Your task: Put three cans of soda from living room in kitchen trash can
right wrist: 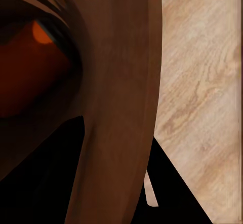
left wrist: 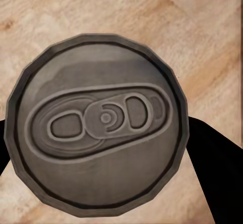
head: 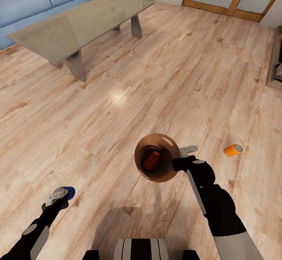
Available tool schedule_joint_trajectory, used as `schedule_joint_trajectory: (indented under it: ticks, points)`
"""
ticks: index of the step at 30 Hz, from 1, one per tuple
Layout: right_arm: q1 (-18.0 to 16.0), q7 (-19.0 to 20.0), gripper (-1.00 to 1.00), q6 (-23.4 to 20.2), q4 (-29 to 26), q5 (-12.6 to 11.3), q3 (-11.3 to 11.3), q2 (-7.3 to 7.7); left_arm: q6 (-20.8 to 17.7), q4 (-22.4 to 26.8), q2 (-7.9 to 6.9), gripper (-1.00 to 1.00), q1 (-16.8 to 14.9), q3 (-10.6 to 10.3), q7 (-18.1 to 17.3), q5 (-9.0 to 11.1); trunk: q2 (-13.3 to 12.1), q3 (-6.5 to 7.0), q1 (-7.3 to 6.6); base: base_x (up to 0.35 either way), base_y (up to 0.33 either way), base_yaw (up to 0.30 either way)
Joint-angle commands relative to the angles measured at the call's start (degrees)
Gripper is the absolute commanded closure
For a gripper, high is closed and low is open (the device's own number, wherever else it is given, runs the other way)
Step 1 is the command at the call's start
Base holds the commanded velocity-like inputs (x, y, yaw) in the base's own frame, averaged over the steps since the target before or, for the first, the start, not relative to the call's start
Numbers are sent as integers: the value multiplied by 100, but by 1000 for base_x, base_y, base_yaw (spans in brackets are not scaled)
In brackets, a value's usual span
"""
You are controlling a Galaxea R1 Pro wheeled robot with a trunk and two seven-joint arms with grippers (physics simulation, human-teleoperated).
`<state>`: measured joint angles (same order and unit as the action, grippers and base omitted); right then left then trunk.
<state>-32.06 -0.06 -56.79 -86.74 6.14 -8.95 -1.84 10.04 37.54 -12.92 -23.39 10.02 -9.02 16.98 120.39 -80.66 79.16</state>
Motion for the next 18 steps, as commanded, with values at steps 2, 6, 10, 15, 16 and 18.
schedule_joint_trajectory:
  ticks: [2, 6, 10, 15, 16, 18]
  points:
    - [1, 7, 100, 2, -1, -86, -2, -1, -1, -1, 0, 100, 1, 0, -3, -2, -82, 55, -45, 0, 0, 0]
    - [5, 9, 100, 2, -1, -87, -2, -1, 0, -1, 0, 100, 1, 0, -3, -2, -242, 164, -133, 0, 0, 0]
    - [6, 10, 100, 2, 5, -87, -2, -1, -2, -1, -1, 100, 1, 0, -3, -2, -403, 274, -221, 0, 0, 0]
    - [11, 11, 100, 2, 8, -94, -2, -1, -2, -1, -4, 100, 1, 0, -3, -2, -603, 410, -330, 0, 0, 0]
    - [13, 11, 100, 2, 8, -95, -2, -1, -2, -1, -2, 100, 1, 0, -3, -2, -643, 438, -352, 0, 0, 0]
    - [14, 11, 100, 2, 8, -95, -2, -1, -2, -1, -1, 100, 1, 0, -5, -2, -723, 493, -396, 0, 0, 0]
